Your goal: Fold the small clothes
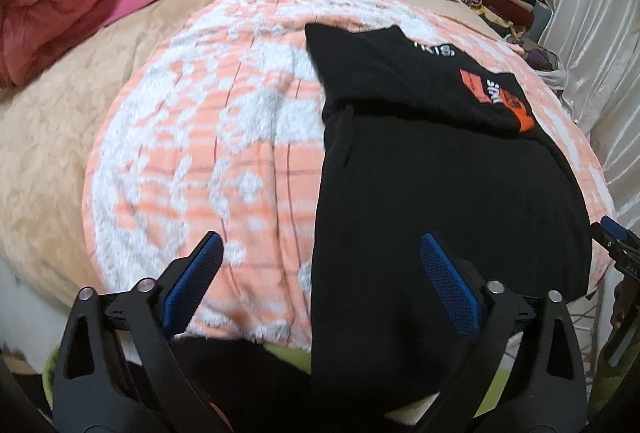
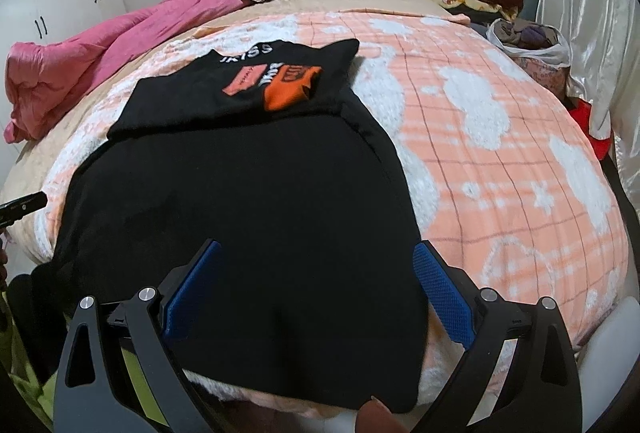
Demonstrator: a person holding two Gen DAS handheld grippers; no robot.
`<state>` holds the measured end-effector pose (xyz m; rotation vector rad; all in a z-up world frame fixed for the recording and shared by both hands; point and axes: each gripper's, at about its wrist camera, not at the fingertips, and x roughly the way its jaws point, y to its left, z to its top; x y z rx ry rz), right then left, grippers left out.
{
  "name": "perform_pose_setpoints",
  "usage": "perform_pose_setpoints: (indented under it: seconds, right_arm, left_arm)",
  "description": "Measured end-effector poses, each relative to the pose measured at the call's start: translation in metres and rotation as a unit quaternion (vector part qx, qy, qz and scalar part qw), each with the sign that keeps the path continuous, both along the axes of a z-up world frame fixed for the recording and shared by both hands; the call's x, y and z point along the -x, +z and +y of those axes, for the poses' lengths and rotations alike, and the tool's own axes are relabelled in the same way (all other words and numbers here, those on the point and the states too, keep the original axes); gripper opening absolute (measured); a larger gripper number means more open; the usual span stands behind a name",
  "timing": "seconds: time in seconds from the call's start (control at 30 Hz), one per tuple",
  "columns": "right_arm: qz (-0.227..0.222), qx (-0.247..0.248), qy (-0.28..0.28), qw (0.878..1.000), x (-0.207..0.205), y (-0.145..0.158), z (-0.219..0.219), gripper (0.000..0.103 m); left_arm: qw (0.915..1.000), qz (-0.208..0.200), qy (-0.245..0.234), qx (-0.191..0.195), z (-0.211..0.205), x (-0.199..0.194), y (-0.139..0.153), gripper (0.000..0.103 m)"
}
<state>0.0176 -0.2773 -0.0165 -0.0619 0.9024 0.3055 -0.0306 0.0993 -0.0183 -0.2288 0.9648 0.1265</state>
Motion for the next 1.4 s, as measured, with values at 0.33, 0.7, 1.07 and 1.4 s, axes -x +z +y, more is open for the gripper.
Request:
perform_pose_setpoints:
  seconds: [0.33, 0.7, 1.07, 1.4]
  right_arm:
    - [0.02, 0.01, -0.012, 1.0, 0.014, -0.014, -0.021, 0.095]
    - [0.045, 0.007, -0.022, 0.999, 0.029, -0.027, -0.046, 0.095]
    - [0.078, -0.029, -0.027, 0.996, 0.039, -0.037, -0.066, 0.094]
    - [0.104, -0.048, -0.02, 0.993, 0.033, -0.054, -0.067, 0.065]
  left_arm:
    - [0.9985, 0.025, -0.019, 0.044, 0.0, 0.023, -0.016, 0.065]
    - [0.9932, 0.073, -0.039, 0.083, -0.014, 0.035, -0.048, 0.052]
    - [0.991, 0.085, -0.049, 0.09, -0.023, 0.033, -0.055, 0.034]
    - [0.9903, 0.091, -0.045, 0.095, -0.023, 0.033, -0.06, 0.034]
